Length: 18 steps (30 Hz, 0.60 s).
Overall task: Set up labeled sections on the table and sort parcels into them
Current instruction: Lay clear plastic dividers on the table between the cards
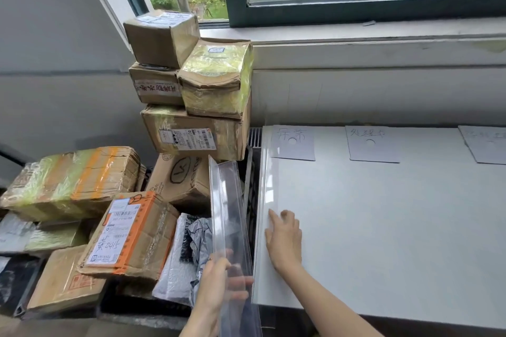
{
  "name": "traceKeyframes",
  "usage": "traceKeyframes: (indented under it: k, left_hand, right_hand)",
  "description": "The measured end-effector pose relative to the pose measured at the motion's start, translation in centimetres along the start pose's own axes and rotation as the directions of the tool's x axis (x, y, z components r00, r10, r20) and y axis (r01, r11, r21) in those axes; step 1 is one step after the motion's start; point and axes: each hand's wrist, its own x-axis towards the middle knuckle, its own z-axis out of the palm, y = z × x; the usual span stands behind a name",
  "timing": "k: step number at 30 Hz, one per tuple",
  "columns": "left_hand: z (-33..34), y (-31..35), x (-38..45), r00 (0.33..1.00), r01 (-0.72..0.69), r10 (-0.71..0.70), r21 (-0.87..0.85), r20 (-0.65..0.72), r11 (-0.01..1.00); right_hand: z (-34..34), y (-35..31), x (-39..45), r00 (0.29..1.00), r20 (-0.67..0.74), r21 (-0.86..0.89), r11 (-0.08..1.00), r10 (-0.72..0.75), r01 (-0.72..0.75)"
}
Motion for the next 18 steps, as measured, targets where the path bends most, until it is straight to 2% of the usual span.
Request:
traceKeyframes:
  k: [4, 8, 13, 18]
  left_hand:
    - [1.2, 0.2, 0.9, 0.997, 0.024, -0.026, 0.029, 0.071, 0.999]
    - [3.6, -0.5, 2.2, 0.991, 0.022, -0.031, 0.071, 0.131, 0.997]
    - [5.0, -1.1, 2.9, 0.996, 0.025, -0.031, 0.08, 0.084, 0.997]
    - [4.9, -2.2, 3.6, 0.993, 0.109, -0.111, 0.066, 0.026, 0.992]
  right_hand:
    - [0.4, 0.2, 1.6, 0.988, 0.05, -0.166, 0.974, -0.145, 0.152]
    - [0.4, 1.4, 3.2, 0.969, -0.061, -0.178, 0.957, -0.241, 0.227]
    - [-2.7, 2.7, 8.9, 0.978, -0.115, -0.213, 0.966, -0.173, 0.145]
    - [-5.1, 3.2, 16.0, 0.992, 0.007, -0.291, 0.949, -0.122, 0.119]
